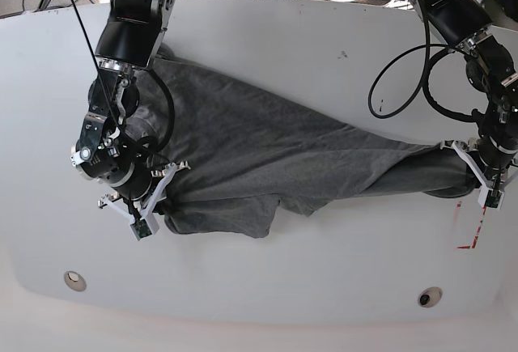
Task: Fold the T-shirt properly
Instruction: 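Lift the shirt with both grippers, stretching it between them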
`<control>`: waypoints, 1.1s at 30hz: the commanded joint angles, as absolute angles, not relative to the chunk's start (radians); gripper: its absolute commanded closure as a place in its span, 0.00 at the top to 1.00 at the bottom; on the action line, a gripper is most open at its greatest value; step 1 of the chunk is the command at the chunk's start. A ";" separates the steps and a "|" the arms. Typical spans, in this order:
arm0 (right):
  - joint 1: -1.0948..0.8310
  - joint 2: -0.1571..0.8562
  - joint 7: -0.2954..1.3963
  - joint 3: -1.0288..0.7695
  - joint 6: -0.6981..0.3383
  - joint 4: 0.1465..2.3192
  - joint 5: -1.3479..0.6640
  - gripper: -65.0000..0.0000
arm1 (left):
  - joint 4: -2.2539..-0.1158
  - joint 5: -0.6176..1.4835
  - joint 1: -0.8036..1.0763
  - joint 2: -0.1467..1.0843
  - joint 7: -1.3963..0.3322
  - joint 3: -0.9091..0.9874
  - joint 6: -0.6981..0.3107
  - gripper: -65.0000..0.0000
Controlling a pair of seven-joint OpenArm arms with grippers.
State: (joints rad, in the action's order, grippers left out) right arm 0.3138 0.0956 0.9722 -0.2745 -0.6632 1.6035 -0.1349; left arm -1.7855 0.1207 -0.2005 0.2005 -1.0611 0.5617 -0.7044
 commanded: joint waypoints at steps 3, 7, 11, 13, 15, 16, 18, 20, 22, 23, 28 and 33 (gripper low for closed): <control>0.395 0.139 0.946 -0.277 -0.668 1.629 -0.147 0.00 | -1.850 0.124 -0.271 0.213 -1.063 0.564 -0.698 0.00; 0.446 0.165 0.946 -0.277 -0.668 1.626 -0.148 0.00 | -1.850 0.124 -0.341 0.213 -1.136 0.570 -0.698 0.00; 0.509 0.196 0.947 -0.272 -0.668 1.592 -0.148 0.00 | -1.848 0.120 -0.420 0.213 -1.194 0.578 -0.698 0.00; 0.545 0.208 0.947 -0.272 -0.668 1.570 -0.148 0.00 | -1.848 0.119 -0.461 0.213 -1.213 0.581 -0.698 0.00; 0.585 0.219 0.947 -0.272 -0.670 1.546 -0.148 0.00 | -1.847 0.114 -0.504 0.213 -1.228 0.581 -0.698 0.00; 0.601 0.222 0.947 -0.271 -0.670 1.540 -0.148 0.00 | -1.847 0.114 -0.521 0.213 -1.234 0.581 -0.698 0.00; 0.633 0.229 0.947 -0.271 -0.670 1.526 -0.148 0.00 | -1.847 0.114 -0.556 0.213 -1.251 0.581 -0.698 0.00; 0.680 0.242 0.947 -0.266 -0.670 1.506 -0.148 0.00 | -1.847 0.119 -0.613 0.213 -1.279 0.582 -0.698 0.00; 0.719 0.251 0.947 -0.246 -0.670 1.484 -0.148 0.00 | -1.848 0.120 -0.653 0.213 -1.297 0.584 -0.698 0.00; 0.737 0.255 0.947 -0.234 -0.670 1.477 -0.148 0.00 | -1.848 0.120 -0.670 0.213 -1.302 0.584 -0.698 0.00; 0.816 0.272 0.949 -0.185 -0.670 1.468 -0.148 0.00 | -1.850 0.120 -0.762 0.213 -1.326 0.584 -0.698 0.00; 0.898 0.271 0.949 -0.156 -0.670 1.466 -0.148 0.00 | -1.851 0.120 -0.840 0.213 -1.330 0.582 -0.698 0.00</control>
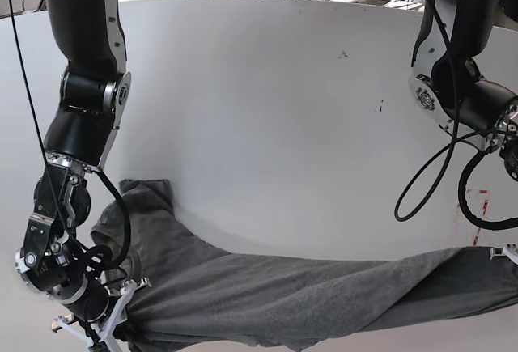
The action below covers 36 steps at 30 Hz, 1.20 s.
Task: Fold the T-shirt properly
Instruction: 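Lift the shirt with both grippers, stretching it between them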
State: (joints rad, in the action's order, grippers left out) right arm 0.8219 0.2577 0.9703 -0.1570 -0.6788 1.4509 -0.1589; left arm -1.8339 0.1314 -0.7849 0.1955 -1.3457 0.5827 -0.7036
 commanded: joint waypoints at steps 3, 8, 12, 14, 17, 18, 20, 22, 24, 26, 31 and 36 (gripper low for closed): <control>0.943 0.271 0.949 -0.143 -0.670 1.469 -0.148 0.00 | -1.851 0.120 -0.892 0.213 -1.342 0.582 -0.698 0.00; 1.003 0.271 0.951 -0.134 -0.698 1.506 -0.150 0.00 | -1.851 0.122 -0.949 0.213 -1.346 0.582 -0.698 0.00; 1.017 0.271 0.980 -0.131 -0.698 1.555 -0.148 0.00 | -1.853 0.122 -0.961 0.213 -1.346 0.579 -0.698 0.00; 1.021 0.269 0.997 -0.131 -0.698 1.590 -0.148 0.00 | -1.853 0.122 -0.960 0.213 -1.346 0.579 -0.698 0.00; 0.993 0.269 1.017 -0.133 -0.698 1.639 -0.148 0.00 | -1.853 0.122 -0.951 0.213 -1.346 0.581 -0.698 0.00; 0.977 0.269 1.020 -0.134 -0.698 1.653 -0.148 0.00 | -1.853 0.122 -0.937 0.213 -1.346 0.581 -0.698 0.00; 0.934 0.269 1.020 -0.136 -0.698 1.689 -0.148 0.00 | -1.853 0.124 -0.898 0.213 -1.346 0.581 -0.698 0.00; 0.871 0.272 1.020 -0.137 -0.698 1.735 -0.148 0.00 | -1.853 0.124 -0.854 0.213 -1.346 0.581 -0.698 0.00; 0.809 0.272 1.020 -0.137 -0.698 1.773 -0.147 0.00 | -1.847 0.124 -0.817 0.200 -1.342 0.585 -0.698 0.00; 0.754 0.272 1.015 -0.139 -0.698 1.805 -0.147 0.00 | -1.847 0.124 -0.788 0.191 -1.342 0.587 -0.698 0.00; 0.581 0.269 0.986 -0.147 -0.698 1.879 -0.147 0.00 | -1.851 0.127 -0.671 0.183 -1.342 0.587 -0.698 0.00; 0.400 0.223 0.947 -0.214 -0.698 1.923 -0.147 0.00 | -1.847 0.180 -0.545 0.183 -1.340 0.587 -0.698 0.00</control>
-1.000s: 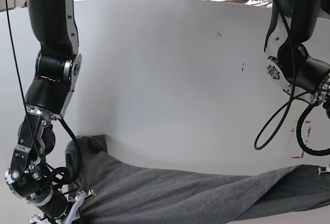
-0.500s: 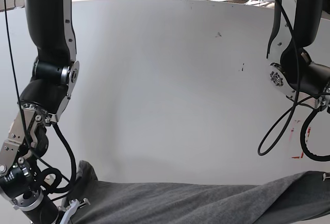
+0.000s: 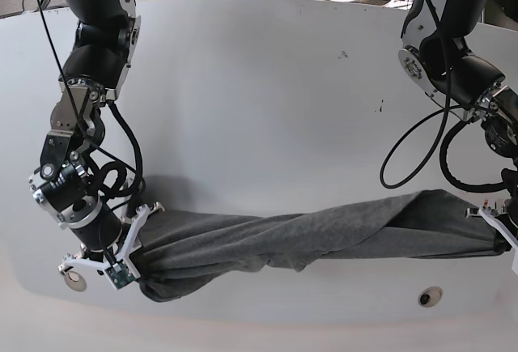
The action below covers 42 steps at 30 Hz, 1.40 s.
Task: Fold the T-shirt properly
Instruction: 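Lift the shirt with both grippers, stretching it between them, then lay the stretched shirt down with both grippers, twisting it lengthwise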
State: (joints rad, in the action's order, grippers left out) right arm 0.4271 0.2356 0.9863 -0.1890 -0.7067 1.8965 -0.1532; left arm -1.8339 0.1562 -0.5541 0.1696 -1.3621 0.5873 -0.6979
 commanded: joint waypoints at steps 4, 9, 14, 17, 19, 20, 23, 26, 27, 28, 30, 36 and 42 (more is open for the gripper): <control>0.277 0.196 0.917 -0.259 -0.698 1.929 -0.147 0.00 | -1.847 0.225 -0.444 0.189 -1.340 0.599 -0.698 0.00; 0.140 0.177 0.906 -0.285 -0.698 1.928 -0.148 0.00 | -1.847 0.268 -0.323 0.193 -1.340 0.602 -0.698 0.00; 0.038 0.127 0.906 -0.334 -0.698 1.929 -0.148 0.00 | -1.847 0.282 -0.220 0.217 -1.339 0.602 -0.698 0.00; -0.012 0.104 0.906 -0.363 -0.698 1.929 -0.148 0.00 | -1.847 0.280 -0.166 0.222 -1.313 0.598 -0.698 0.00; -0.045 0.093 0.906 -0.372 -0.698 1.931 -0.147 0.00 | -1.847 0.278 -0.125 0.223 -1.288 0.598 -0.698 0.00; -0.067 0.090 0.906 -0.377 -0.698 1.931 -0.147 0.00 | -1.847 0.278 -0.104 0.228 -1.276 0.598 -0.698 0.00; -0.116 0.084 0.906 -0.377 -0.698 1.931 -0.147 0.00 | -1.845 0.278 -0.058 0.254 -1.265 0.596 -0.698 0.00; -0.153 0.081 0.906 -0.375 -0.698 1.926 -0.148 0.00 | -1.845 0.278 -0.022 0.262 -1.264 0.598 -0.698 0.00; -0.162 0.076 0.906 -0.375 -0.698 1.926 -0.148 0.00 | -1.845 0.278 -0.013 0.262 -1.264 0.598 -0.698 0.00; -0.173 0.067 0.906 -0.377 -0.698 1.926 -0.148 0.00 | -1.845 0.278 -0.002 0.262 -1.264 0.598 -0.698 0.00; -0.191 0.056 0.906 -0.380 -0.698 1.928 -0.147 0.00 | -1.845 0.274 0.018 0.263 -1.264 0.598 -0.698 0.00; -0.246 0.050 0.906 -0.375 -0.698 1.926 -0.147 0.00 | -1.845 0.271 0.065 0.300 -1.251 0.599 -0.698 0.00; -0.286 0.048 0.906 -0.374 -0.698 1.926 -0.147 0.00 | -1.844 0.271 0.104 0.337 -1.213 0.599 -0.698 0.00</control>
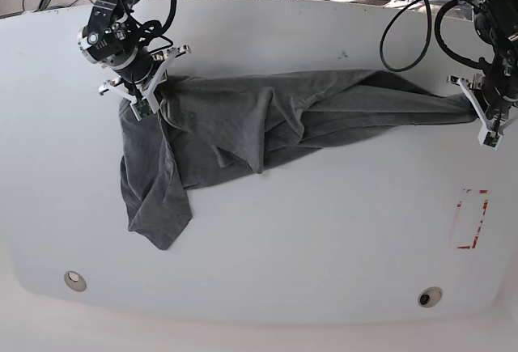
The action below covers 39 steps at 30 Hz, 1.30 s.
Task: Fold the T-shirt properly
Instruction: 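Lay the stretched shirt down with both grippers, twisting it lengthwise, then lower the right gripper with the collar onto the hanging shirt body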
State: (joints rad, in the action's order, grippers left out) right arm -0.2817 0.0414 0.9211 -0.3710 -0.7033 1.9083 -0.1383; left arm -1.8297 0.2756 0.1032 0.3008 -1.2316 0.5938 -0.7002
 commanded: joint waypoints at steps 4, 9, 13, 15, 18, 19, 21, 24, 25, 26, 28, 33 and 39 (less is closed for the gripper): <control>-0.303 0.048 0.906 -0.374 -0.698 1.925 -0.147 0.00 | -1.824 0.272 0.111 0.355 -1.213 0.599 -0.698 0.00; -0.314 0.047 0.906 -0.374 -0.698 1.925 -0.148 0.00 | -1.761 0.272 0.122 0.394 -1.213 0.599 -0.698 0.00; -0.315 0.041 0.906 -0.374 -0.698 1.923 -0.148 0.00 | -1.719 0.274 0.122 0.400 -1.211 0.599 -0.698 0.00; -0.315 0.041 0.906 -0.374 -0.698 1.923 -0.148 0.00 | -1.713 0.274 0.122 0.400 -1.211 0.599 -0.698 0.00; -0.315 0.036 0.906 -0.374 -0.698 1.923 -0.148 0.00 | -1.719 0.277 0.124 0.400 -1.211 0.601 -0.698 0.00; -0.315 0.036 0.906 -0.372 -0.698 1.923 -0.148 0.00 | -1.721 0.277 0.124 0.400 -1.211 0.601 -0.698 0.00; -0.315 0.035 0.906 -0.371 -0.698 1.923 -0.148 0.00 | -1.719 0.278 0.124 0.400 -1.211 0.601 -0.698 0.00; -0.315 0.035 0.906 -0.357 -0.698 1.923 -0.148 0.00 | -1.719 0.278 0.124 0.400 -1.211 0.601 -0.698 0.00; -0.315 0.035 0.906 -0.344 -0.698 1.923 -0.145 0.00 | -1.718 0.278 0.124 0.397 -1.211 0.601 -0.698 0.00; -0.315 0.035 0.906 -0.341 -0.698 1.923 -0.143 0.00 | -1.718 0.278 0.122 0.397 -1.211 0.601 -0.698 0.00; -0.315 0.035 0.906 -0.334 -0.698 1.923 -0.143 0.00 | -1.713 0.275 0.119 0.397 -1.211 0.601 -0.698 0.00; -0.315 0.035 0.906 -0.332 -0.698 1.923 -0.143 0.00 | -1.712 0.272 0.117 0.397 -1.211 0.601 -0.698 0.00; -0.315 0.035 0.906 -0.331 -0.698 1.923 -0.143 0.00 | -1.712 0.272 0.119 0.407 -1.213 0.602 -0.698 0.04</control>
State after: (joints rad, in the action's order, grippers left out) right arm -0.3195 0.0280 0.9199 -0.3279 -0.7033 1.9076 -0.1379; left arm -1.6985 0.2821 0.1295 0.3752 -1.2175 0.5922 -0.7006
